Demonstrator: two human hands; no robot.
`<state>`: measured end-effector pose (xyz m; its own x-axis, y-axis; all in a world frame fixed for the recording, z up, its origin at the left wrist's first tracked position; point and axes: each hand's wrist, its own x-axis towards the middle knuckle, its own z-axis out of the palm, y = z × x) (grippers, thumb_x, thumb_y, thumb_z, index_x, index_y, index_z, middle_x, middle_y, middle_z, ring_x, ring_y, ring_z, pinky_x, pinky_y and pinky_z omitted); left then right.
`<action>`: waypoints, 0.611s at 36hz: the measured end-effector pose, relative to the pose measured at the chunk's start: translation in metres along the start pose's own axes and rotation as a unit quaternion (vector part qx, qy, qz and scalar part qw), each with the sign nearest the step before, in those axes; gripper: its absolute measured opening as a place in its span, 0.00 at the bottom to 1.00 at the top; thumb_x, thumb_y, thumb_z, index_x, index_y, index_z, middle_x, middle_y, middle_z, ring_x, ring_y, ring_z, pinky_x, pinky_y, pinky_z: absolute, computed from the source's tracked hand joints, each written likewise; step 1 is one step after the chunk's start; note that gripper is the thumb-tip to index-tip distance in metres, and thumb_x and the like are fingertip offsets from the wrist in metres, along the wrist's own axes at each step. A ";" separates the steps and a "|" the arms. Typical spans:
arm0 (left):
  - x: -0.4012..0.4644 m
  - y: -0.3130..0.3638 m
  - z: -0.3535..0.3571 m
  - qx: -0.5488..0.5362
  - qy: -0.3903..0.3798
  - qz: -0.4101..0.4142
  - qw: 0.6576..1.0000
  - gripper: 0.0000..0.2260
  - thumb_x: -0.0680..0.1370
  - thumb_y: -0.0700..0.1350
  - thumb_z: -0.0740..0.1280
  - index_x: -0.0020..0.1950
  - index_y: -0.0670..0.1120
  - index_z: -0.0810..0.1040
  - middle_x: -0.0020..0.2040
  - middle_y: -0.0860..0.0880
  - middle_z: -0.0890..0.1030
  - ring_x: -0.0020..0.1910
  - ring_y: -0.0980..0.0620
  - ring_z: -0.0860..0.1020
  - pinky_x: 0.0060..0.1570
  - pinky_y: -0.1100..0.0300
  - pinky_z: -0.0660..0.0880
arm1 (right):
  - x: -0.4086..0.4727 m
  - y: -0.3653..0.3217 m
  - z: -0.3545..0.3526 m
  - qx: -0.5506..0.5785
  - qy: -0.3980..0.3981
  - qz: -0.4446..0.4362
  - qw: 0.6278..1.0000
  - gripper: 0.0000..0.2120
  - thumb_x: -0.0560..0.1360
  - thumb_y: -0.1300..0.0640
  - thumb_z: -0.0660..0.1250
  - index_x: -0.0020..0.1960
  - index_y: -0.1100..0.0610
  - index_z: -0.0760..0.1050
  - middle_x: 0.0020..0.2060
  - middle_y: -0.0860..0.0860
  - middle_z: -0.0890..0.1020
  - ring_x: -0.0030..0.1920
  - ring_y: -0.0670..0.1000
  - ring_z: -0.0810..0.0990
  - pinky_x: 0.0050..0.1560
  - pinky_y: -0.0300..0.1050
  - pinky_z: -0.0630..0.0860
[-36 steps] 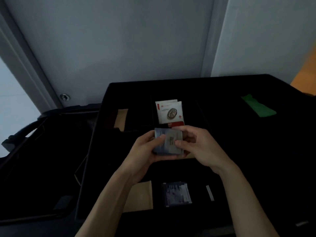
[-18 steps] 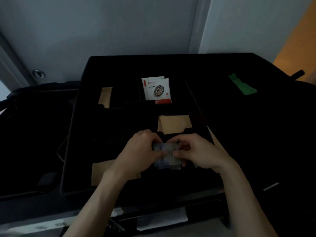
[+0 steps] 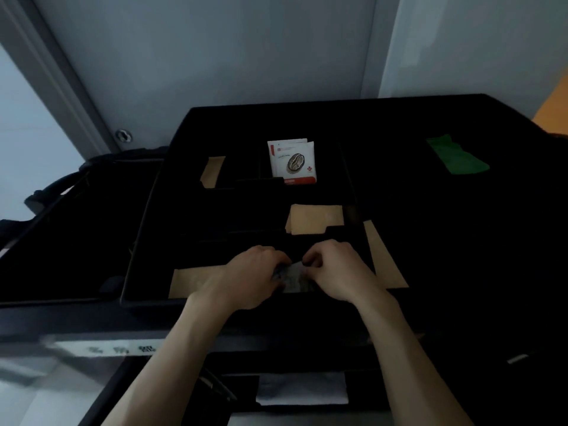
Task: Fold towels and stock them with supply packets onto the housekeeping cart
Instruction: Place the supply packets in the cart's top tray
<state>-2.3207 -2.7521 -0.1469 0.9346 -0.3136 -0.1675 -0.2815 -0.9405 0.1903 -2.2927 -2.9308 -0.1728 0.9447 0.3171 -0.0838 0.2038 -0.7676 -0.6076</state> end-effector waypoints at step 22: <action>-0.041 0.022 0.006 -0.167 0.205 -0.090 0.960 0.21 0.81 0.40 0.66 0.74 0.49 0.71 0.69 0.48 0.75 0.67 0.53 0.73 0.63 0.69 0.66 | -0.003 -0.012 0.008 0.142 0.125 -0.015 0.982 0.06 0.78 0.54 0.67 0.54 0.53 0.80 0.46 0.49 0.82 0.45 0.46 0.81 0.40 0.37 0.77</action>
<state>-2.3662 -2.7609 -0.1419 0.9880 -0.0071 0.1544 -0.0851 -0.8590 0.5049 -2.3000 -2.9184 -0.1716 0.9803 0.1633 0.1111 0.1850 -0.5625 -0.8058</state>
